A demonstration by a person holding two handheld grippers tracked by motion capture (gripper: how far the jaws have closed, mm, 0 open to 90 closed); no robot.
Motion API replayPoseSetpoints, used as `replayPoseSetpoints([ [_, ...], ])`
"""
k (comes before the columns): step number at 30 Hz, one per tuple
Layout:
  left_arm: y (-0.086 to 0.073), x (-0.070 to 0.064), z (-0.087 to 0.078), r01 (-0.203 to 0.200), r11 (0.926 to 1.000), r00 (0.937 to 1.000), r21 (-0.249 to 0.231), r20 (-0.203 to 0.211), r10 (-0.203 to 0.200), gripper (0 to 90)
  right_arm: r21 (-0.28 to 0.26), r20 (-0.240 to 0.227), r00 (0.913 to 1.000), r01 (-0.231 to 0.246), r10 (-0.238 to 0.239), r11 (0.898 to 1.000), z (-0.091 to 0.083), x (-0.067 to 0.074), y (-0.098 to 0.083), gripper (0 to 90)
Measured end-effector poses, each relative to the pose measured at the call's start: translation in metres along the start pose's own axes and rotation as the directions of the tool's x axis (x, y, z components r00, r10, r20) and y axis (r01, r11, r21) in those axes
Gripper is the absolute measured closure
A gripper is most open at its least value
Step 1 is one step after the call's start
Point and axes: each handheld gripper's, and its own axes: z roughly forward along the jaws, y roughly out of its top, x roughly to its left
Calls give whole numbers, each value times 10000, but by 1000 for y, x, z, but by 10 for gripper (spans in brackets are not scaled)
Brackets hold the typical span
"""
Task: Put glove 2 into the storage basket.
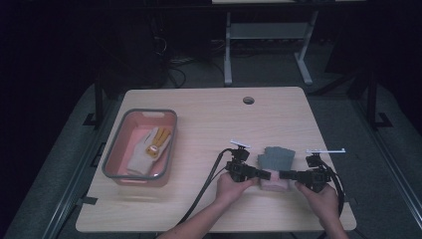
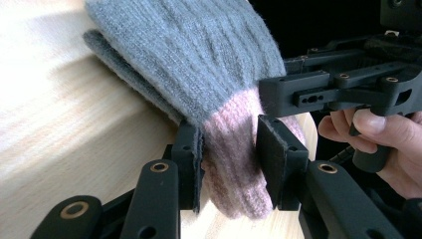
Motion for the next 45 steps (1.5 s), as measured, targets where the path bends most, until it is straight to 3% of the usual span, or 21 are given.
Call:
replayPoseSetpoints([
  [9,4,-4,-22,-239,9990,9996,-378,-138,234,630,-134,-147,9995,260,-262,9996,1,17,11,691],
  [33,8,0,-79,-524,9944,9978,-914,-454,484,622,-256,-710,9939,833,-849,9962,18,59,39,690],
  [39,9,-1,-92,-780,9917,9945,-1021,-776,702,621,-186,-821,9912,1023,-1035,9946,23,70,46,690],
  [45,8,1,-103,-675,9909,9957,-1166,-709,595,620,-164,-846,9893,1177,-1187,9929,25,81,52,690],
])
